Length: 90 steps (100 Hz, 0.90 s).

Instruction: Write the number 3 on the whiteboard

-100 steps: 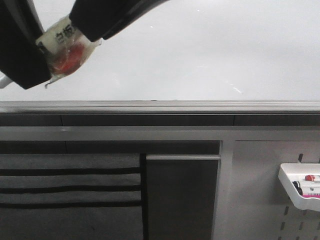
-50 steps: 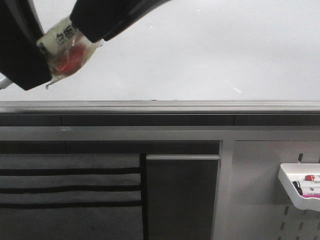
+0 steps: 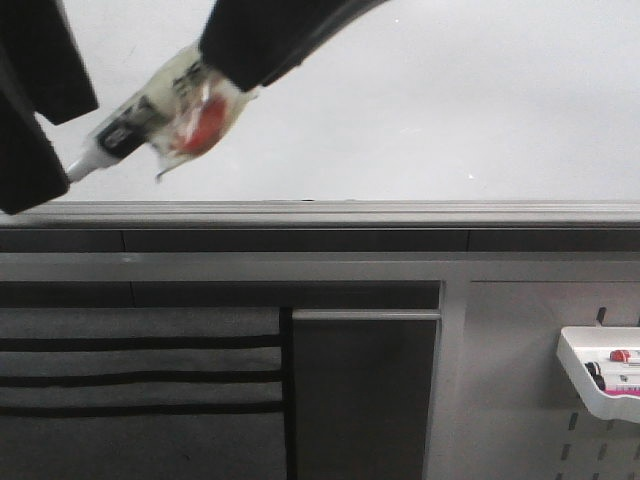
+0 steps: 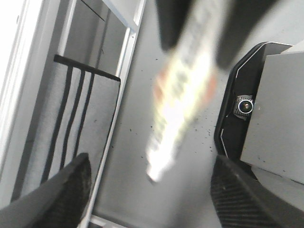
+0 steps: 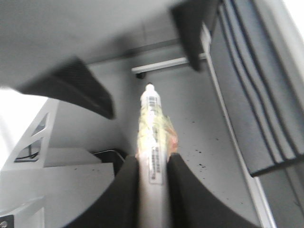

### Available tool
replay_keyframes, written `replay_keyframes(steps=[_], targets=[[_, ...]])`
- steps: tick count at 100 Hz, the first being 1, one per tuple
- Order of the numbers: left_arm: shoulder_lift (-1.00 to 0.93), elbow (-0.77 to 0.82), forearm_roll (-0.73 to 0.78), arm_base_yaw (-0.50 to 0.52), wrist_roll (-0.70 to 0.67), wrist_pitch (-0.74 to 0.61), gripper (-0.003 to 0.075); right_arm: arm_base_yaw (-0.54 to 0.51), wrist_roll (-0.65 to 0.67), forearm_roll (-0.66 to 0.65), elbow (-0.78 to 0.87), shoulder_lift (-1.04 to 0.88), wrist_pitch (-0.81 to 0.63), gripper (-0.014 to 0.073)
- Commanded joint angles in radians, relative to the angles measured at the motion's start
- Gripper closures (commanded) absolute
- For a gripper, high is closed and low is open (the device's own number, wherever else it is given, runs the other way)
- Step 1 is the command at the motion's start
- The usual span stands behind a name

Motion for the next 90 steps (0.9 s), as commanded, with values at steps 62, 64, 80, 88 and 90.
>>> replay_keyframes(steps=[62,64,80,88,90], targets=[[-0.458,0.222,-0.114,0.547,-0.283,-0.287,0.0226,-0.385,0.427,-0.135,0.229,-0.498,-0.122,0.0590],[-0.466,0.236,-0.127,0.552,-0.283,-0.300,0.0226,-0.385,0.433,-0.135,0.245,-0.510,-0.150,0.0590],[-0.509,0.306,-0.151,0.564,-0.283,-0.392,0.0226,-0.385,0.436,-0.135,0.355,-0.557,-0.296,0.0590],[-0.507,0.307,-0.151,0.564,-0.283,-0.392,0.0226,-0.385,0.436,-0.135,0.363,-0.557,-0.296,0.0590],[-0.507,0.307,-0.151,0.564,-0.283,-0.392,0.0226,-0.385,0.436,-0.135,0.363,-0.557,-0.294,0.0590]])
